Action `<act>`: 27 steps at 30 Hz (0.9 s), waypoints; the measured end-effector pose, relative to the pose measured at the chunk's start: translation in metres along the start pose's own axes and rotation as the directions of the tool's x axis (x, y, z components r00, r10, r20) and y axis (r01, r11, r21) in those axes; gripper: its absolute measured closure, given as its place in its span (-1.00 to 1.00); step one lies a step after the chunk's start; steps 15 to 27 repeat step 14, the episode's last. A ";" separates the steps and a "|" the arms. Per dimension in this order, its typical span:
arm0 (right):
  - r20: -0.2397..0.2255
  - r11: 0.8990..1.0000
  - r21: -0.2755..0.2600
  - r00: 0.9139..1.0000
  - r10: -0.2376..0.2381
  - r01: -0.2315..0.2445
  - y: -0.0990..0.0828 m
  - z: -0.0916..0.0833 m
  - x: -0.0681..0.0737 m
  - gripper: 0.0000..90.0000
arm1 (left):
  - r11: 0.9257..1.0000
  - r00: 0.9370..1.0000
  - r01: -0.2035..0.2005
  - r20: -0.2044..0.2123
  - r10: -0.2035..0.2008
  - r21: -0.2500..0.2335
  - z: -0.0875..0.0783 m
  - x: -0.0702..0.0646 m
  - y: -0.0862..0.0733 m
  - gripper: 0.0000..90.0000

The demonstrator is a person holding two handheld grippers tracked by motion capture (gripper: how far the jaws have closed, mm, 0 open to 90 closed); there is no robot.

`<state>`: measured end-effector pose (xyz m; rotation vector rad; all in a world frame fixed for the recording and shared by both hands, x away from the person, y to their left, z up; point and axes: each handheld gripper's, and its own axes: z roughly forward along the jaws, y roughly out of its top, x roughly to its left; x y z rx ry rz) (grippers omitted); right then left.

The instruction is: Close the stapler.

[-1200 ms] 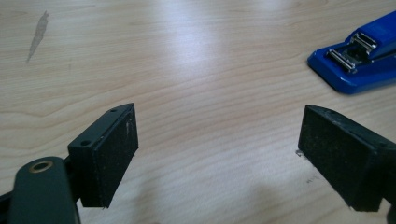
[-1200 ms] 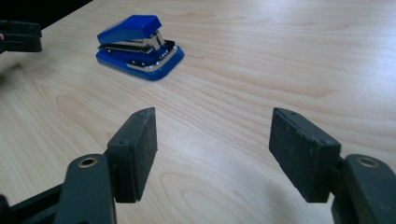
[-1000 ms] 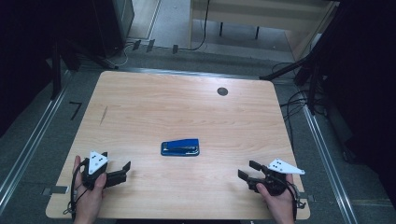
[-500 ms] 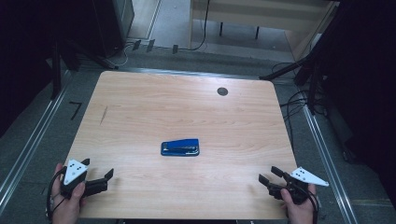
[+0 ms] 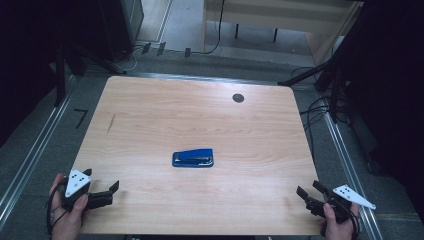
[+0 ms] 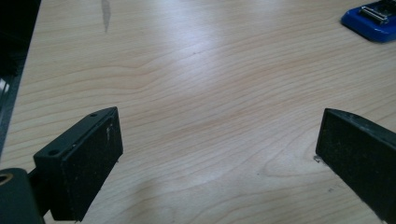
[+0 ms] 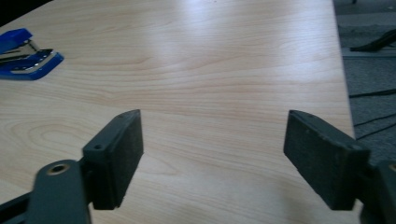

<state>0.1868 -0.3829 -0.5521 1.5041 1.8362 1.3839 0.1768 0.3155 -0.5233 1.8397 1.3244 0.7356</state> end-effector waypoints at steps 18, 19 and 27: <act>0.036 0.999 0.037 0.999 -0.003 0.002 0.000 -0.001 -0.003 -0.72 | 1.000 0.999 0.004 0.050 -0.004 0.010 0.000 0.007 -0.001 -1.00; 0.036 0.999 0.037 0.999 -0.003 0.002 0.000 -0.001 -0.003 -0.72 | 1.000 0.999 0.004 0.050 -0.004 0.010 0.000 0.007 -0.001 -1.00; 0.036 0.999 0.037 0.999 -0.003 0.002 0.000 -0.001 -0.003 -0.72 | 1.000 0.999 0.004 0.050 -0.004 0.010 0.000 0.007 -0.001 -1.00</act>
